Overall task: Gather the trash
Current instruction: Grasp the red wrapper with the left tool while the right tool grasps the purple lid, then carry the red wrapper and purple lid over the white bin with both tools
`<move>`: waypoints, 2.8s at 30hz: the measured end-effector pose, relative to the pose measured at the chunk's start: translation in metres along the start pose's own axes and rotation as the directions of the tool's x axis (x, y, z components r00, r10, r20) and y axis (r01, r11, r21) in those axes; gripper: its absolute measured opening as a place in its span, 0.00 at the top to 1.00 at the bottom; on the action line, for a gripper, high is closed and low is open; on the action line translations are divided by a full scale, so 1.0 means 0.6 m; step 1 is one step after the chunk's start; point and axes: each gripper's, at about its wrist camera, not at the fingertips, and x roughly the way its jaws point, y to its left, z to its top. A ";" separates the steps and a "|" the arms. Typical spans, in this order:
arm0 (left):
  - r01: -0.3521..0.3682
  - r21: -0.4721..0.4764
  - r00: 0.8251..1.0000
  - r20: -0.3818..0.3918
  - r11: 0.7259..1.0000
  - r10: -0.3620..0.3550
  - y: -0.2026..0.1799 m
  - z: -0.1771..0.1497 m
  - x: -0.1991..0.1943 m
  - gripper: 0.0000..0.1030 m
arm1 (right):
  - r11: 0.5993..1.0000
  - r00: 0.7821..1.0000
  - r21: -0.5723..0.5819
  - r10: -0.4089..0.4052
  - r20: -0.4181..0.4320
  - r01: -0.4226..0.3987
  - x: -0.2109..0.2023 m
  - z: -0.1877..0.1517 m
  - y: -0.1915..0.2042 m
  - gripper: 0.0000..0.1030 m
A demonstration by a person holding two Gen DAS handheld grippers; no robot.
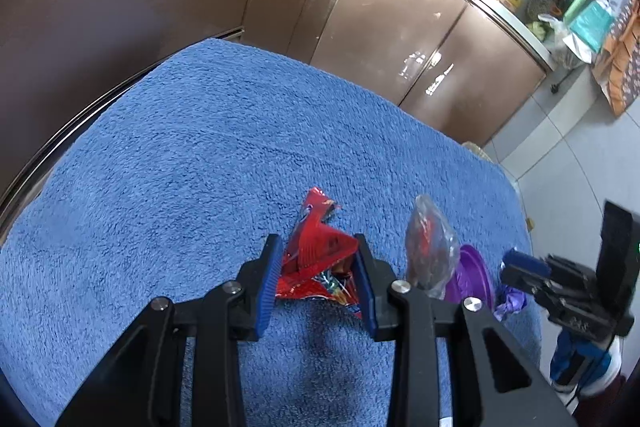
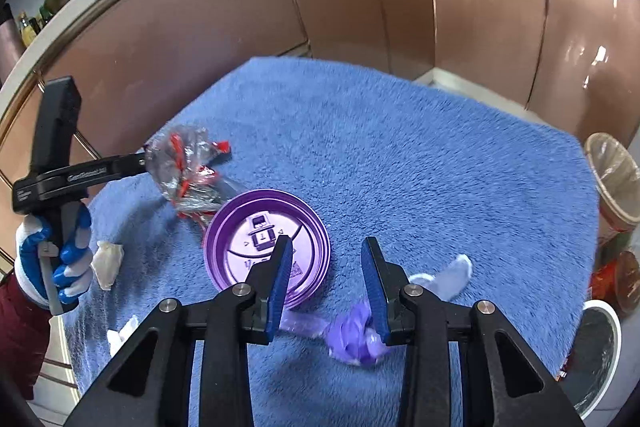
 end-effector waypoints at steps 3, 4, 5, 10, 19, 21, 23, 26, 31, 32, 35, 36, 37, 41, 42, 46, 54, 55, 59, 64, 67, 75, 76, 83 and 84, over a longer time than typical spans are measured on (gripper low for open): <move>-0.019 0.042 1.000 -0.013 0.999 0.019 -0.005 -0.004 0.008 0.68 | 1.000 0.999 -0.005 0.015 -0.032 -0.015 0.021 0.008 -0.004 0.65; -0.030 0.056 0.999 -0.018 0.998 0.031 -0.006 -0.006 0.012 0.68 | 1.000 0.999 -0.008 0.021 -0.045 -0.021 0.029 0.010 -0.005 0.65; -0.034 0.062 0.999 -0.021 0.998 0.035 -0.006 -0.007 0.016 0.69 | 1.000 0.998 -0.011 0.025 -0.051 -0.026 0.035 0.011 -0.004 0.65; -0.029 0.072 0.999 -0.026 0.997 0.031 -0.003 -0.017 0.023 0.78 | 0.998 0.995 -0.038 0.036 -0.094 -0.040 0.064 0.006 0.004 0.79; -0.039 0.071 0.999 0.005 0.997 0.039 0.002 -0.024 0.000 0.88 | 0.999 1.000 -0.035 0.015 -0.015 -0.015 0.061 0.012 0.014 0.95; -0.044 0.063 0.999 0.013 0.997 0.044 0.008 -0.025 -0.010 0.88 | 0.999 0.999 -0.013 0.033 0.024 -0.033 0.049 0.013 0.009 0.96; -0.044 0.051 0.999 0.018 0.998 0.043 0.016 -0.026 -0.019 0.88 | 0.999 0.996 0.004 0.048 0.069 -0.048 0.035 0.012 0.009 0.96; -0.040 0.030 0.999 0.036 0.999 0.038 0.027 -0.027 -0.038 0.88 | 0.998 0.991 0.016 0.056 0.119 -0.059 0.013 0.011 0.012 0.96; -0.045 0.004 0.997 0.068 0.999 0.044 0.039 -0.033 -0.078 0.88 | 0.999 0.984 0.010 0.048 0.174 -0.051 -0.029 0.012 0.029 0.96; -0.049 0.001 0.996 0.074 0.999 0.048 0.040 -0.034 -0.086 0.88 | 0.999 0.983 0.006 0.047 0.180 -0.049 -0.036 0.013 0.032 0.96; -0.051 -0.010 0.995 0.089 0.999 0.052 0.041 -0.037 -0.112 0.88 | 0.999 0.979 -0.014 0.036 0.200 -0.034 -0.065 0.014 0.046 0.96; -0.051 -0.014 0.994 0.097 0.999 0.053 0.042 -0.037 -0.122 0.88 | 0.999 0.978 -0.019 0.031 0.209 -0.028 -0.076 0.014 0.052 0.96; -0.050 -0.016 0.993 0.102 0.999 0.052 0.042 -0.036 -0.129 0.88 | 0.999 0.976 -0.023 0.029 0.215 -0.024 -0.085 0.014 0.056 0.96; -0.047 -0.023 0.990 0.133 0.999 0.050 0.038 -0.034 -0.171 0.88 | 0.999 0.970 -0.033 0.019 0.242 -0.011 -0.117 0.016 0.068 0.96; -0.045 -0.024 0.989 0.142 0.999 0.048 0.036 -0.034 -0.184 0.88 | 0.999 0.968 -0.033 0.015 0.250 -0.007 -0.128 0.014 0.071 0.96; -0.043 -0.014 0.983 0.177 0.999 0.045 0.023 -0.038 -0.229 0.88 | 0.999 0.958 -0.033 0.009 0.287 0.000 -0.176 0.005 0.078 0.96; -0.016 0.035 0.976 0.219 0.999 0.008 -0.046 -0.036 -0.299 0.88 | 1.000 0.933 0.002 -0.019 0.360 0.020 -0.267 -0.029 0.067 0.96; -0.006 0.046 0.975 0.220 0.999 -0.004 -0.061 -0.035 -0.303 0.88 | 1.000 0.929 0.015 -0.029 0.369 0.025 -0.278 -0.036 0.059 0.96; 0.036 0.114 0.976 0.211 0.993 -0.060 -0.148 -0.027 -0.300 0.88 | 0.996 0.915 0.068 -0.074 0.397 0.051 -0.323 -0.064 0.014 0.96; 0.124 0.215 0.974 0.162 0.969 -0.161 -0.289 -0.020 -0.258 0.88 | 0.979 0.889 0.166 -0.182 0.420 0.122 -0.383 -0.111 -0.069 0.96; 0.185 0.275 0.968 0.113 0.944 -0.222 -0.386 -0.025 -0.218 0.88 | 0.951 0.866 0.247 -0.277 0.416 0.185 -0.421 -0.149 -0.135 0.96; 0.337 0.384 0.939 -0.073 0.859 -0.335 -0.628 -0.070 -0.071 0.88 | 0.833 0.801 0.429 -0.503 0.326 0.349 -0.456 -0.227 -0.286 0.96; 0.353 0.399 0.935 -0.104 0.847 -0.340 -0.661 -0.080 -0.047 0.88 | 0.820 0.794 0.443 -0.520 0.314 0.363 -0.456 -0.235 -0.301 0.96; 0.403 0.427 0.913 -0.245 0.810 -0.325 -0.794 -0.128 0.086 0.88 | 0.726 0.768 0.538 -0.606 0.206 0.428 -0.416 -0.289 -0.409 0.96; 0.402 0.427 0.912 -0.262 0.810 -0.315 -0.809 -0.134 0.108 0.88 | 0.718 0.768 0.546 -0.610 0.194 0.433 -0.408 -0.293 -0.422 0.96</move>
